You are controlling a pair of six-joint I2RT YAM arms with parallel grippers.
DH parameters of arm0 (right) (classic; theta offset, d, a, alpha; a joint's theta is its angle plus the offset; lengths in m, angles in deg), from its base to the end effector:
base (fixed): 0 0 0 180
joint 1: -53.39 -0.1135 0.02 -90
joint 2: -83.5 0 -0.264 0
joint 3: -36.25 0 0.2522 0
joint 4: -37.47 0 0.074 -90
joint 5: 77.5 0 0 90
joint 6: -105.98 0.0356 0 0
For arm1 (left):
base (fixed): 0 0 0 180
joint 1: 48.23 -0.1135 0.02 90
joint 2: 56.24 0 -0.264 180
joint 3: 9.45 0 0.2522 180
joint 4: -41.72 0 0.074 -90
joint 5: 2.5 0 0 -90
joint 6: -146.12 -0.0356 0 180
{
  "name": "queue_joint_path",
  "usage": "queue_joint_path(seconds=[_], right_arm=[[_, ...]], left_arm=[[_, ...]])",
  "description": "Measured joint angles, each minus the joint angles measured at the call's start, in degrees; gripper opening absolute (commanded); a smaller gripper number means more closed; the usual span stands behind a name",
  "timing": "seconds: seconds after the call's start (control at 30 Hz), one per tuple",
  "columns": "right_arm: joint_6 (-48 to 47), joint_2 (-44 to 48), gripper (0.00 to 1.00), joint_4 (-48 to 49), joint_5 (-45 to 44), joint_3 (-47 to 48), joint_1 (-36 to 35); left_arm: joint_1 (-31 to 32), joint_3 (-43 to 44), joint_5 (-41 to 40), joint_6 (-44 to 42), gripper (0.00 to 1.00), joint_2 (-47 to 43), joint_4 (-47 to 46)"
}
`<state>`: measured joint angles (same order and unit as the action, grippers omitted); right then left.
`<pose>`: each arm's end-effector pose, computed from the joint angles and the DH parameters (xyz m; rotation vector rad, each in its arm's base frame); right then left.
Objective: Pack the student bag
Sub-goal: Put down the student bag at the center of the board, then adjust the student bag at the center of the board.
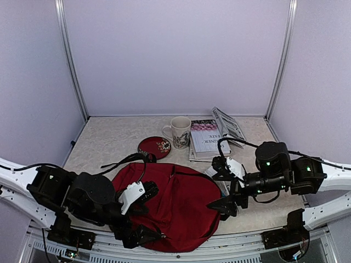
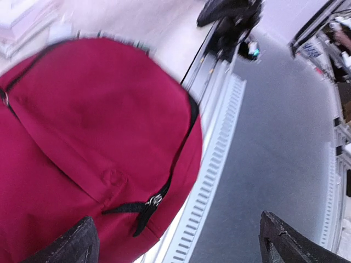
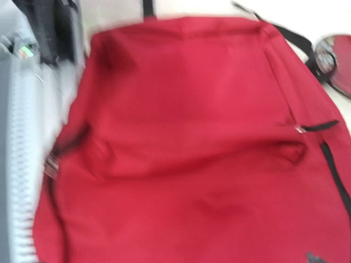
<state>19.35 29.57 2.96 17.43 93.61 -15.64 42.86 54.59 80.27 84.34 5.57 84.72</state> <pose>0.0723 0.1972 0.2855 -1.2530 1.8421 0.8204 0.0001 -0.2301 0.2846 1.2214 2.1346 -0.8935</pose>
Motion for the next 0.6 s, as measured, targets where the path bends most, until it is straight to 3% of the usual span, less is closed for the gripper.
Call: queue_joint_path(seconds=[0.1,0.17,0.33,0.4,0.53,0.6], right_arm=[[4.46,2.25,1.00,0.04,0.83,0.04,0.92],[10.29,1.40,0.98,-0.11,-1.05,0.02,3.50],[27.19,-5.66,0.96,-2.64,-9.44,-1.57,11.08],[31.41,-7.21,0.95,-2.73,-10.49,-4.24,11.52],[36.48,-10.51,0.88,-0.46,-8.31,-8.22,11.52],[37.83,-13.07,0.70,1.42,-6.19,-9.05,11.52]], left_arm=[[-0.83,3.28,-1.03,-1.73,0.99,-3.26,0.13],[-4.74,3.52,-2.73,-1.29,0.99,-6.73,-1.33],[-36.17,-2.21,-5.14,5.14,0.99,-11.67,-4.35],[-45.03,-6.75,-4.46,7.43,0.99,-10.23,-3.85],[-48.37,-13.51,-3.04,8.81,0.99,-5.73,-2.75],[-48.39,-15.91,-1.51,8.94,0.99,-4.26,-3.32]])
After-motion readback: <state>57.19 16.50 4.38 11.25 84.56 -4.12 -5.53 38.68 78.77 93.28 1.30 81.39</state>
